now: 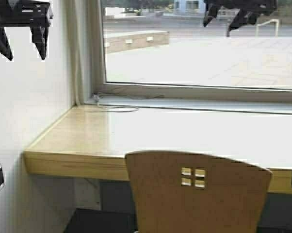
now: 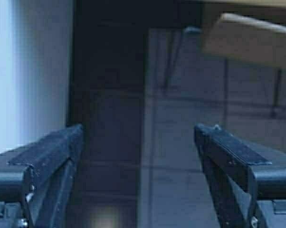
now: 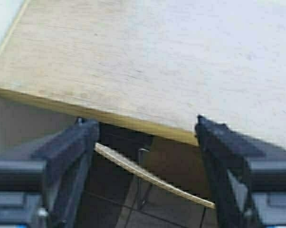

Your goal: Push the chairs under the table

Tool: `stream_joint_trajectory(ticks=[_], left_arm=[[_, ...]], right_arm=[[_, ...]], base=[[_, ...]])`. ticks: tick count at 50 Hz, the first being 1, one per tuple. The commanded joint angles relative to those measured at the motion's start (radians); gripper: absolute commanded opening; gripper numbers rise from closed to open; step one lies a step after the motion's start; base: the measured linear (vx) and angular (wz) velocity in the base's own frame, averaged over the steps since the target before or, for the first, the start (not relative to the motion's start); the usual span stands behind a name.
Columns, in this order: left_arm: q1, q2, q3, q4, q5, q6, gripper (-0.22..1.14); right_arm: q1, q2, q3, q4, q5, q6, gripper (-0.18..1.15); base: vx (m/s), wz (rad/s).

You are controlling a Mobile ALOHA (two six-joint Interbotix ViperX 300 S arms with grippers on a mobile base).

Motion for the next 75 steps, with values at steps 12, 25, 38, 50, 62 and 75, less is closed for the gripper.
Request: stream_joint_trajectory(ticks=[12, 25, 38, 50, 62, 75], left_arm=[[-0.026, -0.055, 0.026, 0.097, -0.112, -0.002, 0.99], [-0.037, -0.087, 0.038, 0.086, -0.135, -0.008, 0.99], [-0.037, -0.091, 0.038, 0.086, -0.152, -0.009, 0.99], [-0.037, -0.107, 0.043, 0.086, -0.150, -0.011, 0.99], [-0.037, -0.101, 0.049, 0.086, -0.163, -0.011, 0.99], [-0.037, -0.080, 0.040, 0.086, -0.169, -0.014, 0.99]], right_arm=[[0.071, -0.071, 0.041, -0.063, -0.011, -0.002, 0.94], [0.071, -0.052, 0.058, -0.071, -0.011, -0.002, 0.94], [0.071, -0.037, 0.060, -0.074, -0.014, -0.003, 0.94], [0.071, -0.037, 0.043, -0.072, -0.015, -0.002, 0.94], [0.071, -0.035, 0.008, -0.069, -0.018, 0.002, 0.94], [0.063, -0.021, 0.018, -0.067, -0.017, 0.002, 0.94]], base=[[-0.02, 0.58], [-0.12, 0.36], [-0.18, 0.14], [-0.24, 0.04], [-0.33, -0.02], [-0.33, 0.11]])
